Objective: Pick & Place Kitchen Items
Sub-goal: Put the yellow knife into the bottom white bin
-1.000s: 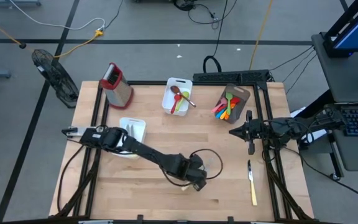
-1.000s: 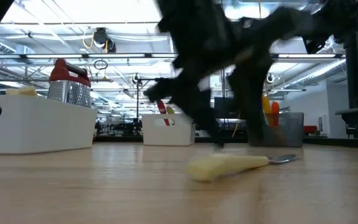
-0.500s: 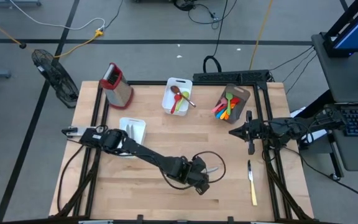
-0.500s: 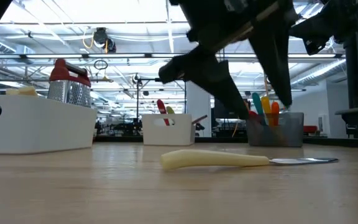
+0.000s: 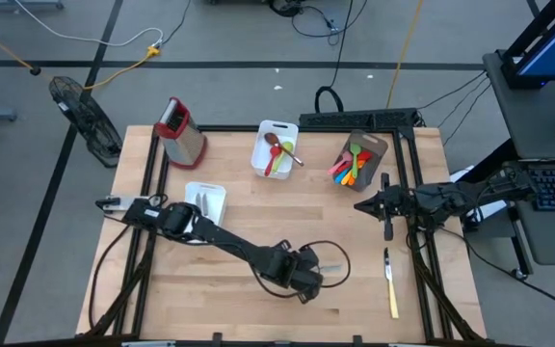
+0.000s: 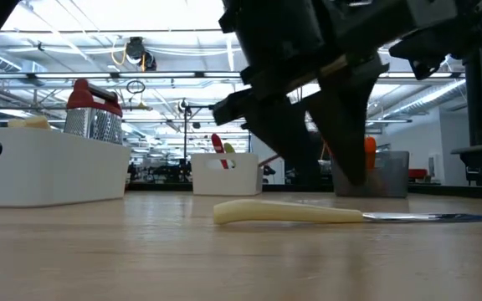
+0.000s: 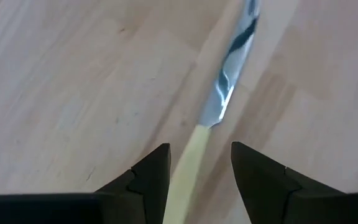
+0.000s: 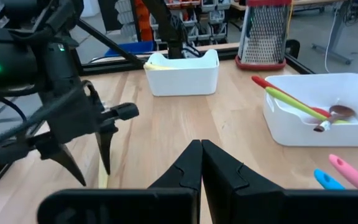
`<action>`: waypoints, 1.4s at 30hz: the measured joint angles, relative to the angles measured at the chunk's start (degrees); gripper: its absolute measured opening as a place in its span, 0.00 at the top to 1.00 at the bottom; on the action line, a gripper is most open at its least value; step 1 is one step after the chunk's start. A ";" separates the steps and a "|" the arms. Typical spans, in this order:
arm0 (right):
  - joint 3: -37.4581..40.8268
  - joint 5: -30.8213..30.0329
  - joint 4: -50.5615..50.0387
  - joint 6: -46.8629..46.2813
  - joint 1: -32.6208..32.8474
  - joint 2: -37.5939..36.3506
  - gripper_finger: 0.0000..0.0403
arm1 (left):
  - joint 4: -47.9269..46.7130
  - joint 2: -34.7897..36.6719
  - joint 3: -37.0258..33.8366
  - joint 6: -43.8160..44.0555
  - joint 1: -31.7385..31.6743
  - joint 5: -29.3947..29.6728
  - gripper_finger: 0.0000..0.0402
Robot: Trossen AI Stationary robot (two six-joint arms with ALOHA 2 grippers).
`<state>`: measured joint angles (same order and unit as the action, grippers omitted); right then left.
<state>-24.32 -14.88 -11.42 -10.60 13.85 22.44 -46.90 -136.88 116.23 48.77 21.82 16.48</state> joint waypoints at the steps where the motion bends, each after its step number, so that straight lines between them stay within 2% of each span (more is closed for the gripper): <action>1: -0.02 0.01 -0.16 -0.43 0.00 0.00 0.99 | 0.45 0.00 0.04 -0.74 0.00 -0.18 0.57; 7: 0.00 0.03 -0.92 -0.69 0.00 0.00 0.99 | 0.23 0.09 0.13 -9.44 0.07 -0.96 0.57; 13: 0.00 0.02 -0.90 -0.51 0.00 0.00 0.99 | 0.14 0.09 0.13 -20.75 0.06 -3.80 0.57; 18: 0.00 0.01 -0.90 -0.10 0.00 0.00 0.99 | 0.16 0.09 0.13 -25.34 0.07 -7.65 0.57; 20: -0.01 0.01 -0.90 -0.08 0.00 0.00 0.99 | 0.08 0.09 0.13 -26.01 0.07 -8.28 0.57; 26: 0.00 0.01 -0.90 -0.05 0.00 0.00 0.99 | -0.01 0.11 0.13 -25.59 -0.11 -3.75 0.57; 35: 0.00 0.01 -0.90 -0.05 0.00 0.00 0.99 | 0.07 0.11 0.05 -25.77 -0.62 -4.03 0.57; 40: -0.01 0.01 -0.90 -0.05 0.00 0.00 0.99 | 0.47 0.24 -3.67 -23.37 -1.59 -4.61 0.57; 42: 0.00 0.01 -0.89 -0.05 0.00 0.00 0.99 | 1.59 0.38 -5.50 -21.94 -1.96 -7.10 0.57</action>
<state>-24.32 -14.87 -12.31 -10.66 13.85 22.44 -45.31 -136.50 110.73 26.83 19.87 9.38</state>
